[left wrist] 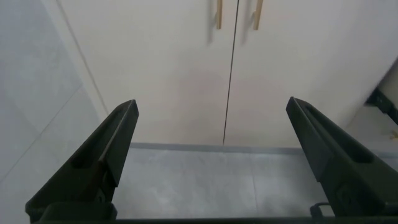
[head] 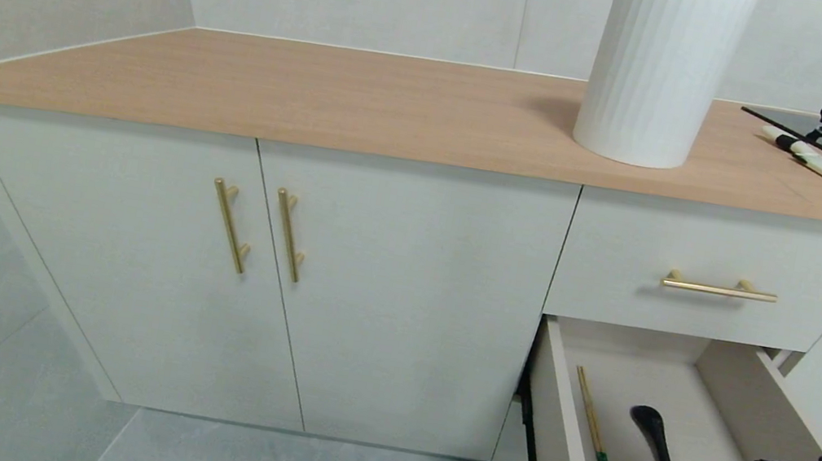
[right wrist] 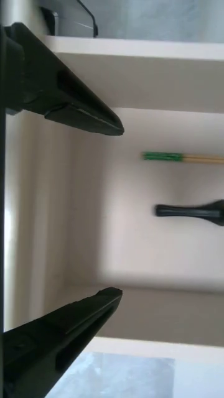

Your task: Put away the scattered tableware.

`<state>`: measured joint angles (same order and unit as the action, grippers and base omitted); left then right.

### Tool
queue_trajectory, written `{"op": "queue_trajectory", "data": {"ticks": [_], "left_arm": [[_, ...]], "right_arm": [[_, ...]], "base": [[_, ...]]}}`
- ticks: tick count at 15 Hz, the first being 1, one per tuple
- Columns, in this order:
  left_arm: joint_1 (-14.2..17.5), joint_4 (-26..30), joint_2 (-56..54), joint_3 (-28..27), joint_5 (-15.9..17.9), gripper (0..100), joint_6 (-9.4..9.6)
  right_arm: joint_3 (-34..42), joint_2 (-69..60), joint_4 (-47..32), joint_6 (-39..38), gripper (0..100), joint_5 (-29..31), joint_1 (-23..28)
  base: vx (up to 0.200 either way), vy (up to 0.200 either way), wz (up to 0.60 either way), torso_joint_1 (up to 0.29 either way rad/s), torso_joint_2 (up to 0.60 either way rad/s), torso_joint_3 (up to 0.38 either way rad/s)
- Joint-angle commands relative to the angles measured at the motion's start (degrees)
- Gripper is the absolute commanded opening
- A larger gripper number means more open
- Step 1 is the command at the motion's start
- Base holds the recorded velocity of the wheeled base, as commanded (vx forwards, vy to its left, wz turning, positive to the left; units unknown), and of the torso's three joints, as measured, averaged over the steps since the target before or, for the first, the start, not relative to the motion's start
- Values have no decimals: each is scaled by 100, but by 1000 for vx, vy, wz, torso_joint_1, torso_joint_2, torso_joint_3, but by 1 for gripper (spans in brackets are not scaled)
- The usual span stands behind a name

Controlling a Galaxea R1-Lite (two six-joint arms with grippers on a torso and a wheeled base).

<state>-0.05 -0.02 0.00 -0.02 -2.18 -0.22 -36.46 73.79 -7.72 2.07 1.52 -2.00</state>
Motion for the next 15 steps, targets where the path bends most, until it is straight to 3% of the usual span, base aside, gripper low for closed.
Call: {"op": "queue_trajectory", "data": {"ticks": [1, 5, 7, 8, 15], "left_arm": [[-4, -6, 9, 2, -2, 100, -4], [-4, -6, 9, -6, -2, 100, -4], [-4, -6, 9, 2, -2, 100, -4], [5, -6, 0, -6, -2, 100, -4], [-4, -6, 9, -6, -2, 100, -4]], "right_arm": [[8, 13, -19, 4, 100, -3, -11], [-10, 83, -353, 21, 100, -56, -108], [-344, 303, -1496, 39, 100, -64, -389], [-388, 391, -1663, 30, 100, -73, -450], [-397, 1489, -1733, -31, 100, -3, -565]], "base": [[-200, 0, 0, -2, 7, 2], [-150, 0, 0, -1, 2, 4], [0, 0, 0, 0, 0, 0], [0, 0, 0, 0, 0, 0], [0, 0, 0, 0, 0, 0]]}}
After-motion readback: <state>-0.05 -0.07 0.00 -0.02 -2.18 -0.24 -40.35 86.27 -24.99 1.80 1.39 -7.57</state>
